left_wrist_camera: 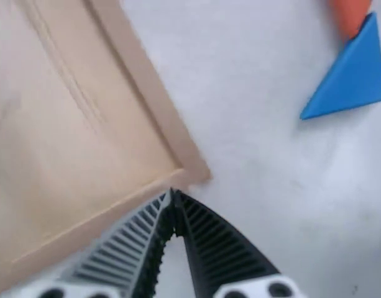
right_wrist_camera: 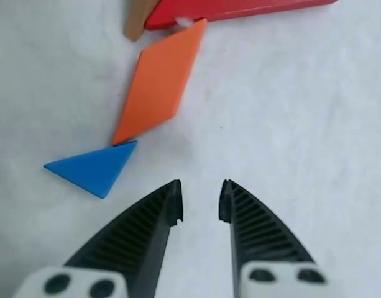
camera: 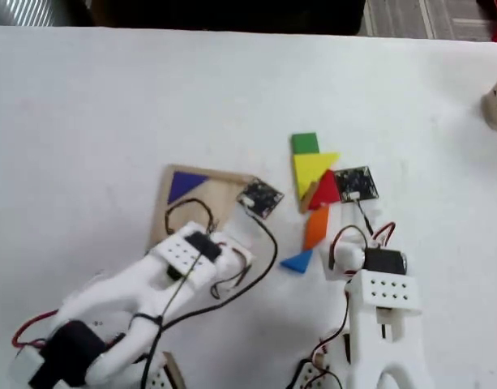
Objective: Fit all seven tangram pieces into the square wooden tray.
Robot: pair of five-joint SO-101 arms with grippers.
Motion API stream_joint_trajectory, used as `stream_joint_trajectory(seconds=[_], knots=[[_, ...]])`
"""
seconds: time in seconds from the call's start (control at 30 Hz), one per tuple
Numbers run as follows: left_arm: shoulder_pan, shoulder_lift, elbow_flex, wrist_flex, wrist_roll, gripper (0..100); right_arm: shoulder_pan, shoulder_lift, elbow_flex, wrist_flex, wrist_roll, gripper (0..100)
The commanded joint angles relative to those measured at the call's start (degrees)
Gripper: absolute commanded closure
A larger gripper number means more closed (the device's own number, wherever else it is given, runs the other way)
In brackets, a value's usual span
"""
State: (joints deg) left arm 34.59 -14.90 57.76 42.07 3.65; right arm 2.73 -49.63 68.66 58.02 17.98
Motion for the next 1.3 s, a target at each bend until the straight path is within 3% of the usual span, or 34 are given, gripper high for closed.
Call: stream_joint_trajectory(seconds=[0.0, 0.2, 0.43, 0.77, 1.0, 1.27], knots=[[0.9, 6.1, -7.6, -2.0, -0.4, 98, 0.4, -1.5, -0.3, -1.1, 0.7, 89.8], [1.2, 5.4, -10.5, 1.2, -0.4, 98, 0.4, -1.5, -0.3, -1.1, 0.7, 89.8], [-3.1, -12.1, -9.8, 9.5, -0.5, 98, 0.4, -1.6, -0.3, -1.1, 0.7, 89.8], [-27.8, -21.7, 2.5, 1.1, -0.8, 98, 0.5, -1.5, -4.0, -1.1, 0.4, 89.6], [-32.0, -21.4, 9.1, -9.7, -0.9, 98, -0.1, -1.1, -11.2, 1.0, -4.0, 89.2], [-32.0, -21.4, 9.1, -10.0, -0.9, 98, -7.2, 12.4, -14.5, -1.2, -8.7, 80.1]])
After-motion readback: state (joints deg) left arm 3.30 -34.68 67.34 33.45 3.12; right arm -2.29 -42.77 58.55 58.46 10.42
